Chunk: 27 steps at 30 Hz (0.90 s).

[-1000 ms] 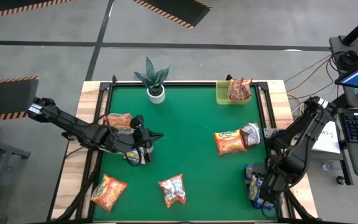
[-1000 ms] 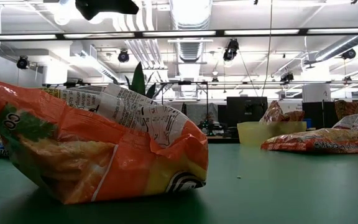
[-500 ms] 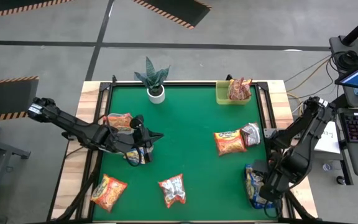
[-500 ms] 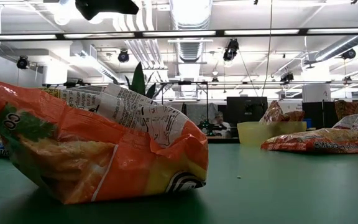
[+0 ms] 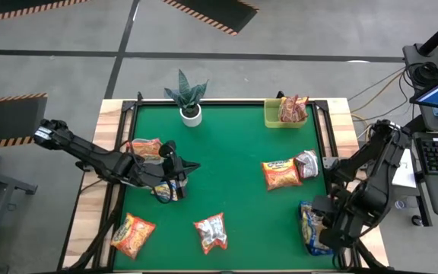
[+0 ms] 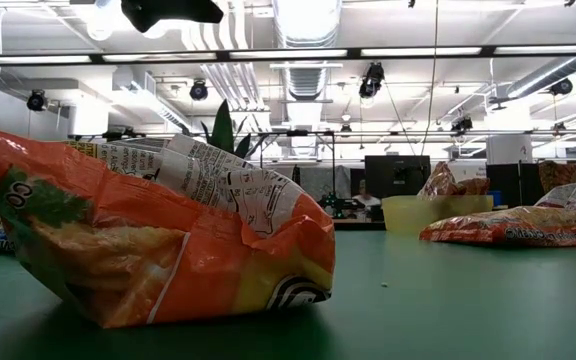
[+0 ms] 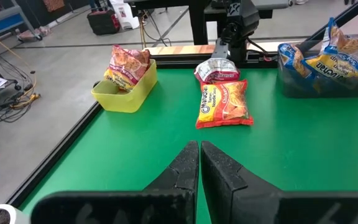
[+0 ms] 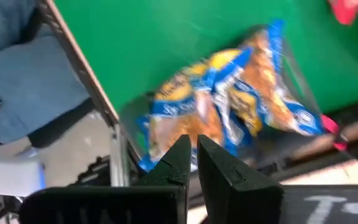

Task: Sort Maruchan noodles
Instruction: Put the blue noodle pack into the black bin

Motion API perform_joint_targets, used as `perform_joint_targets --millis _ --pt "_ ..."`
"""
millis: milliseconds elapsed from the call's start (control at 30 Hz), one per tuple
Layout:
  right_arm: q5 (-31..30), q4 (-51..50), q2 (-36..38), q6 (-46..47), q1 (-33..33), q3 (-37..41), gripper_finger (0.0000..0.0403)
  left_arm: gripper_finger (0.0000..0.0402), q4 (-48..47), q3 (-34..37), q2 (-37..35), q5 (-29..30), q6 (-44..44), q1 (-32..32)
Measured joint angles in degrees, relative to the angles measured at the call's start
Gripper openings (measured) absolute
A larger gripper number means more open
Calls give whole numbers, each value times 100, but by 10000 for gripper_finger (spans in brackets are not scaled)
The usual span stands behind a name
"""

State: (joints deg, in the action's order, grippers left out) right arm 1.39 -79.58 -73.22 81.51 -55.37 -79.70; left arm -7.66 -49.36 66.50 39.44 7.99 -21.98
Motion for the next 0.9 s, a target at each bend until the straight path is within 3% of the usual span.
perform_joint_targets --millis 900 --pt "357 261 -1655 -2159 -64 1071 18 0 -2 0 0 -2 48 -35"
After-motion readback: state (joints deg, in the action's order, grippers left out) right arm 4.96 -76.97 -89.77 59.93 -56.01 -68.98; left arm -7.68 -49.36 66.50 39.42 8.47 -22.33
